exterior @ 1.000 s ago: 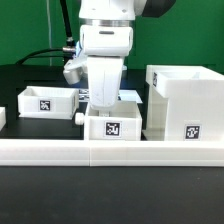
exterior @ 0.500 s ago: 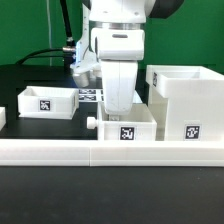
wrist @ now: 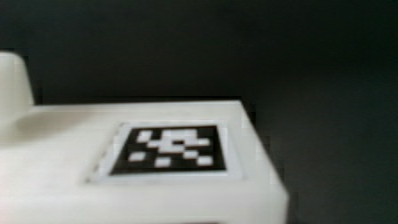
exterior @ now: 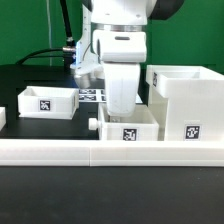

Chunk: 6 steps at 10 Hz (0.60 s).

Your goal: Assemble drawer

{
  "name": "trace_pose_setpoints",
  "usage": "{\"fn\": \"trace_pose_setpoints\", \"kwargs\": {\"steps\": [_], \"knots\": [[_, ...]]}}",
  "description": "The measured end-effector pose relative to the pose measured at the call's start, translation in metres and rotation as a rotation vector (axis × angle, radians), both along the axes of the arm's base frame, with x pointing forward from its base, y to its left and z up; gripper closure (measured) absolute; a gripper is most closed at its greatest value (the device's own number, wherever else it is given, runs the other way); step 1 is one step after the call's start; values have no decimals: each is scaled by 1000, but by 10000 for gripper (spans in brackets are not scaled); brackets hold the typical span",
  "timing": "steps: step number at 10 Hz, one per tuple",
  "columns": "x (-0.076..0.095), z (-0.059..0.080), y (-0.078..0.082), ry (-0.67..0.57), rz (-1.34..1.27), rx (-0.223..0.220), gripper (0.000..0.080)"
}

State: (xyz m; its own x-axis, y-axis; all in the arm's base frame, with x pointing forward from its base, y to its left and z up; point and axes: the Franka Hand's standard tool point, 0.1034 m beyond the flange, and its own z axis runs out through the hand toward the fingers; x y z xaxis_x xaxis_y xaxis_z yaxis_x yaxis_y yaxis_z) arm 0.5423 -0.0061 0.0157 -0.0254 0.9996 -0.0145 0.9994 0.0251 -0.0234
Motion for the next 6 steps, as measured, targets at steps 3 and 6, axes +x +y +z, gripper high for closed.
{"fn": "trace_pose_setpoints", "kwargs": {"steps": [3, 6], "knots": [[0, 0, 0, -2, 3, -2, 755], [-1, -1, 3, 6, 7, 0, 755]]}}
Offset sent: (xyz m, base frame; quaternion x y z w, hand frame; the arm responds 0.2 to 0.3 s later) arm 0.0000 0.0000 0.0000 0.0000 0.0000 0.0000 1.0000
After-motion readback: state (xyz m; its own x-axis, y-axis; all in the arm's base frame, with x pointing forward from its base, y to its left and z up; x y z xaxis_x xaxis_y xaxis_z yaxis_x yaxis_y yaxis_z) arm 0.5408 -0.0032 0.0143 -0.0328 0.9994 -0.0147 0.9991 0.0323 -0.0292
